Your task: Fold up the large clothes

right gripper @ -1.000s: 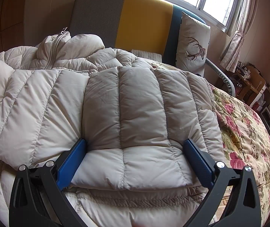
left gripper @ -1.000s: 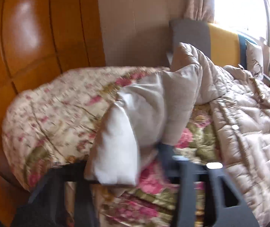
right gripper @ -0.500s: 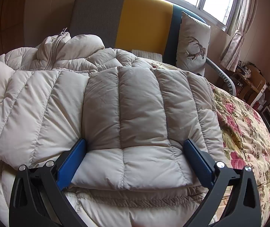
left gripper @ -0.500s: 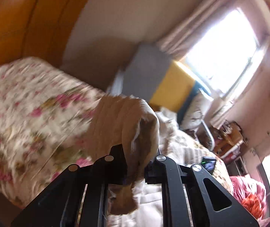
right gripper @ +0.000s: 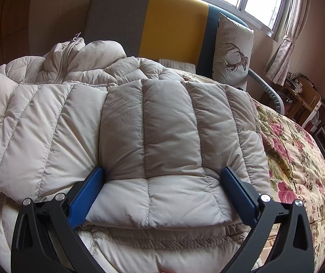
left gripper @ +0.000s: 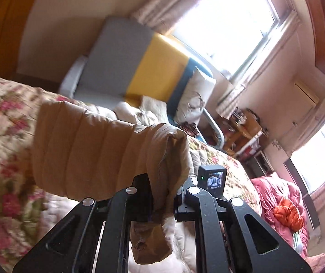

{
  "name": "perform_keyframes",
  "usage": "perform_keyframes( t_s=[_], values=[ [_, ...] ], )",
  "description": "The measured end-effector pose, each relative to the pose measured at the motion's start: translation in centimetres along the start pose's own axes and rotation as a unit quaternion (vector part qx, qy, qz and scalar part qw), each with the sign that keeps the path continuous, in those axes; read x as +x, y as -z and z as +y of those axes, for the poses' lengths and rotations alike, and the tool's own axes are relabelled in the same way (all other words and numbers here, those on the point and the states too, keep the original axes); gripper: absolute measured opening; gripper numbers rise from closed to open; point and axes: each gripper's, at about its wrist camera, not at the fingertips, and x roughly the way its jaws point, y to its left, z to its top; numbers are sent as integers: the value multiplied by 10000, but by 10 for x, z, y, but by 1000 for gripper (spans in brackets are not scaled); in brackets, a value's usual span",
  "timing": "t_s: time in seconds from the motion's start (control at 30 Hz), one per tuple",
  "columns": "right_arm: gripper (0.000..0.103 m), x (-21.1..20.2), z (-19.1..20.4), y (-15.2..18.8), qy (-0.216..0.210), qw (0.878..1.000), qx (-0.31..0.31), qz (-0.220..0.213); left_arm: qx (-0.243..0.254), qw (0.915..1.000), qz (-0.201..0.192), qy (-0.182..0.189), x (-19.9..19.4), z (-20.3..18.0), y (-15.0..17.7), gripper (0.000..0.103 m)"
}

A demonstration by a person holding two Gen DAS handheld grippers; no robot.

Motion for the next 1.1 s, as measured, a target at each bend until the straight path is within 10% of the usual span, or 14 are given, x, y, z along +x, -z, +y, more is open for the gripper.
perform_keyframes(
  t_s=[0.53, 0.67, 0.73, 0.87, 1.1],
  values=[
    [101, 9, -1, -3, -58, 10000, 43, 15, -212, 9986, 468, 89, 113, -8, 26, 13],
    [101, 9, -1, -3, -69, 10000, 53, 11, -424, 9972, 562, 232, 123, -11, 38, 85],
    [101, 9, -1, -3, -68, 10000, 52, 12, -472, 9980, 240, 354, 111, -4, 45, 85],
    [101, 9, -2, -4, -76, 10000, 60, 5, -275, 9969, -608, -406, 72, 15, 54, 85],
    [101, 3, -5, -5, -80, 9999, 115, -101, -1066, 9626, -1477, -2005, 33, 106, 96, 86]
  ],
)
